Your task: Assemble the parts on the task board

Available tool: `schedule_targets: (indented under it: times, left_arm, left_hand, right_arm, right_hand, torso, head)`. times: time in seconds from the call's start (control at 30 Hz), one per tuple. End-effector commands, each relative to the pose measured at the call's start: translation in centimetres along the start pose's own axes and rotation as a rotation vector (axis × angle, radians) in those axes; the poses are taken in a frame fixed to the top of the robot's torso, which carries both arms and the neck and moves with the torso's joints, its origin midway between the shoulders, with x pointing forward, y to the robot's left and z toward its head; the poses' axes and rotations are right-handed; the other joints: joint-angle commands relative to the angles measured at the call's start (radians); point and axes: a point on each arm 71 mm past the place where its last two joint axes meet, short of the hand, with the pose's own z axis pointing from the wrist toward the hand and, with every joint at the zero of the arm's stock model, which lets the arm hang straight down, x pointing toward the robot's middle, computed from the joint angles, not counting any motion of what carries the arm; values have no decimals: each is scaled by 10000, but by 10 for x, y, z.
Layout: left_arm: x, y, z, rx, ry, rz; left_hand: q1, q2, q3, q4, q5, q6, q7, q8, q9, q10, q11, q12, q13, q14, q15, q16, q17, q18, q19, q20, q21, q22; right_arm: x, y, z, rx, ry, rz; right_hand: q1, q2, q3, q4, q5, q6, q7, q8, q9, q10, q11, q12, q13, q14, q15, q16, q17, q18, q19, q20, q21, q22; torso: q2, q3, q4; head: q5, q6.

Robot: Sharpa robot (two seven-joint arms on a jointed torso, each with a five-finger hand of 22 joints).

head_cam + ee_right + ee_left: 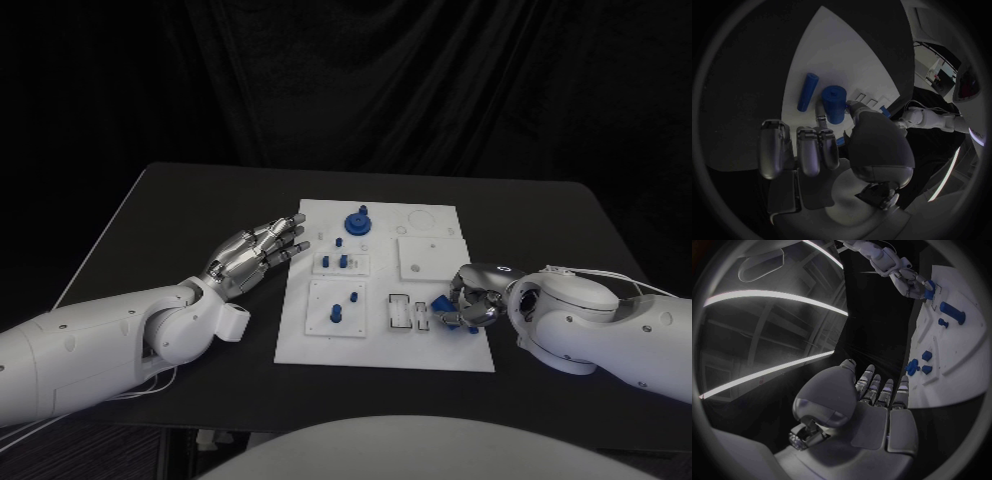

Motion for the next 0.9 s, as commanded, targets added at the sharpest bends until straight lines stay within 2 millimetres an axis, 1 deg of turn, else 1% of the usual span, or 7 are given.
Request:
schedule_targets:
  times: [0.03, 0.1, 0.23, 0.33, 0.47, 0.7, 0.9]
  left_arm:
    - [2, 0, 0, 118, 116, -154]
    - [2, 0, 0, 119, 113, -155]
    - [2, 0, -1, 113, 102, -152]
    - [2, -1, -1, 110, 90, -146]
    - [2, 0, -1, 107, 79, -135]
    - [3, 0, 1, 107, 120, -153]
    - [3, 1, 2, 103, 147, -167]
  left_hand:
    - [98, -16, 69, -18, 58, -40, 10, 26, -3, 32, 86, -12, 9, 7, 44, 5, 7, 96, 11, 61, 16, -12]
    - [98, -16, 69, -18, 58, -40, 10, 26, -3, 32, 86, -12, 9, 7, 44, 5, 7, 96, 11, 61, 16, -12]
    - [108, -15, 82, -20, 70, -46, 13, 26, -3, 34, 92, -11, 10, 6, 43, 5, 7, 97, 11, 62, 15, -14]
    - [120, -17, 96, -23, 85, -30, 17, 30, -1, 43, 101, 19, 14, 8, 41, 10, 8, 98, 15, 62, 17, -9]
    - [120, -17, 96, -23, 85, -30, 17, 30, -1, 43, 101, 19, 14, 8, 41, 10, 8, 98, 15, 62, 17, -9]
    - [120, -17, 96, -23, 85, -30, 17, 30, -1, 43, 101, 19, 14, 8, 41, 10, 8, 98, 15, 62, 17, -9]
    - [135, -21, 114, -27, 101, -37, 20, 30, -2, 52, 109, 33, 16, 9, 40, 12, 9, 100, 14, 62, 16, -16]
  right_arm:
    - [2, 3, -2, -273, -180, 1244]
    - [-1, 4, -5, -438, -520, 1839]
    - [-5, 7, -10, -655, -967, 2834]
    - [-10, 10, -13, -749, -1137, 3431]
    - [-13, 14, -16, -830, -1058, 3948]
    - [-10, 22, -12, -875, -474, 4173]
    - [-3, 26, -5, -694, 315, 3961]
  right_hand:
    - [406, 255, 911, -877, 664, 25, -164, 292, 342, 1056, -88, 27, 2634, 1050, -107, 25, 2633, -117, 408, -105, 118, 2177]
    - [368, 210, 1024, -961, 976, -24, -190, 431, 503, 1056, -116, 27, 2634, 1050, -136, 25, 2633, -145, 468, -135, 230, 2214]
    - [199, 221, 1099, -929, 1037, -23, -234, 610, 695, 1056, -153, 27, 2634, 1050, -171, 25, 2633, -212, 603, -166, 485, 2302]
    - [72, 213, 1117, -885, 981, -27, -251, 698, 797, 1056, -174, 27, 2634, 1050, -187, 25, 2633, -246, 671, -183, 615, 2347]
    - [-179, 256, 1141, -756, 574, -169, -241, 746, 927, 1056, -172, 27, 2634, 1050, -193, 25, 2633, -256, 690, -200, 655, 2357]
    - [-363, 328, 1165, -633, 85, -268, -213, 740, 1003, 1056, -149, 27, 2634, 1050, -176, 25, 2633, -251, 679, -189, 643, 2350]
    - [-741, 421, 1028, -302, -705, -405, -123, 614, 989, 1056, -69, 27, 2634, 1050, -112, 25, 2633, -202, 579, -137, 466, 2283]
  torso:
    - [4, -4, -11]
    - [2, -7, -5]
    - [1, -9, 19]
    - [0, -3, 2]
    - [-4, 0, -15]
    - [-1, -1, 18]
    - [0, -15, 7]
  head:
    - [39, -2]
    - [43, -2]
    - [49, -2]
    - [66, -2]
    - [71, -2]
    - [28, -2]
    - [72, -2]
